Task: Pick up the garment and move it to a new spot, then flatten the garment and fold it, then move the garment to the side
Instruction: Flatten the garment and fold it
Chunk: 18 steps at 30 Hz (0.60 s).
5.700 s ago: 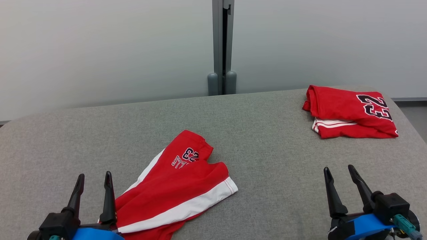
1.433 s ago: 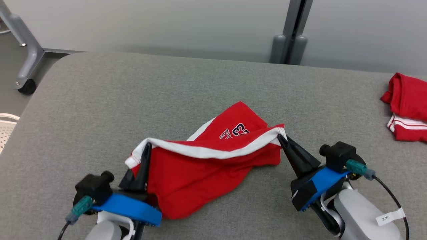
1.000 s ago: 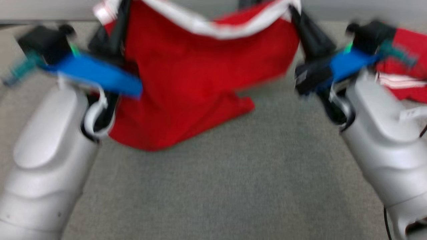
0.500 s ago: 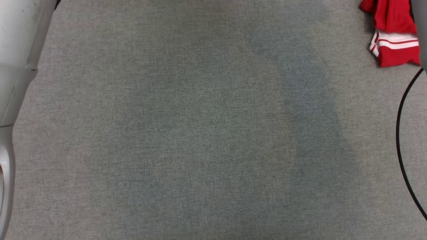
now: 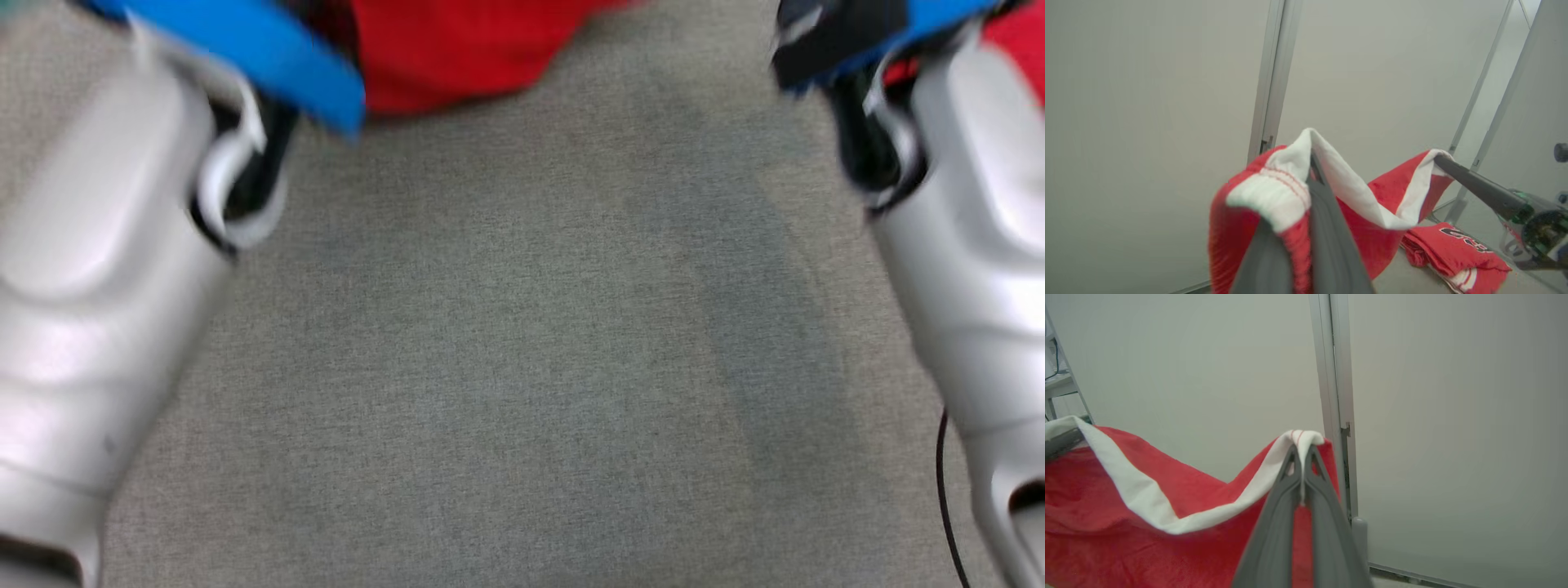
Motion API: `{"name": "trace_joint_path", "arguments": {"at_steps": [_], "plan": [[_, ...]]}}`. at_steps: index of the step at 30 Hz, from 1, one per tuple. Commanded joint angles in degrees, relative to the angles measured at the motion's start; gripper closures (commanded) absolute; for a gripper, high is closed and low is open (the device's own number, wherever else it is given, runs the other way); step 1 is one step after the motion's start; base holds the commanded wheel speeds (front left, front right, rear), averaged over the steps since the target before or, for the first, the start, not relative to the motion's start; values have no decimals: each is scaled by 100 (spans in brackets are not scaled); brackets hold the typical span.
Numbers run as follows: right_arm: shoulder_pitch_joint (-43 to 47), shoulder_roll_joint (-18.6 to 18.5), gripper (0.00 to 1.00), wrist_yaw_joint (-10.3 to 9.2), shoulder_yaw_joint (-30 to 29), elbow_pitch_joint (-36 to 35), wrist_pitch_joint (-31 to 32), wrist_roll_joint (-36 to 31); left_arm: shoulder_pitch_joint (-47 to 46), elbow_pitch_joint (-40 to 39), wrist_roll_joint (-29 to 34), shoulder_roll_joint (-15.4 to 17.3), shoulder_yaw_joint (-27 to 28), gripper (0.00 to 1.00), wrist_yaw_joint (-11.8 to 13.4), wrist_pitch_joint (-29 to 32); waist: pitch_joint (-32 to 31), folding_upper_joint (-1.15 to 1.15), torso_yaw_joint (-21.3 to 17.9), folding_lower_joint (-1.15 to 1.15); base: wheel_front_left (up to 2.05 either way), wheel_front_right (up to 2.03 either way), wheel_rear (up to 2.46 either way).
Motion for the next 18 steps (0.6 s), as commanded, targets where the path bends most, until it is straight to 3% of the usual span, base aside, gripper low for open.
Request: {"name": "trace_joint_path", "arguments": {"at_steps": [1,8,12,18], "plan": [[578,-66,100,1,163,-151,-15,21,710,-218,170,85,35,100,-9,-9,-128,0,-63,1,0,0,0],[2286,-323,100,1,334,-823,-15,169,2919,-1053,642,218,444,100,-10,-15,-572,0,-109,1,0,0,0],[3247,-379,100,1,320,-1205,-15,324,4018,-1430,796,127,718,100,-10,-15,-858,0,-121,1,0,0,0],[4519,-505,100,1,427,-1649,-15,418,5350,-1701,1142,21,532,100,-10,-16,-1321,0,-68,1,0,0,0]]}}
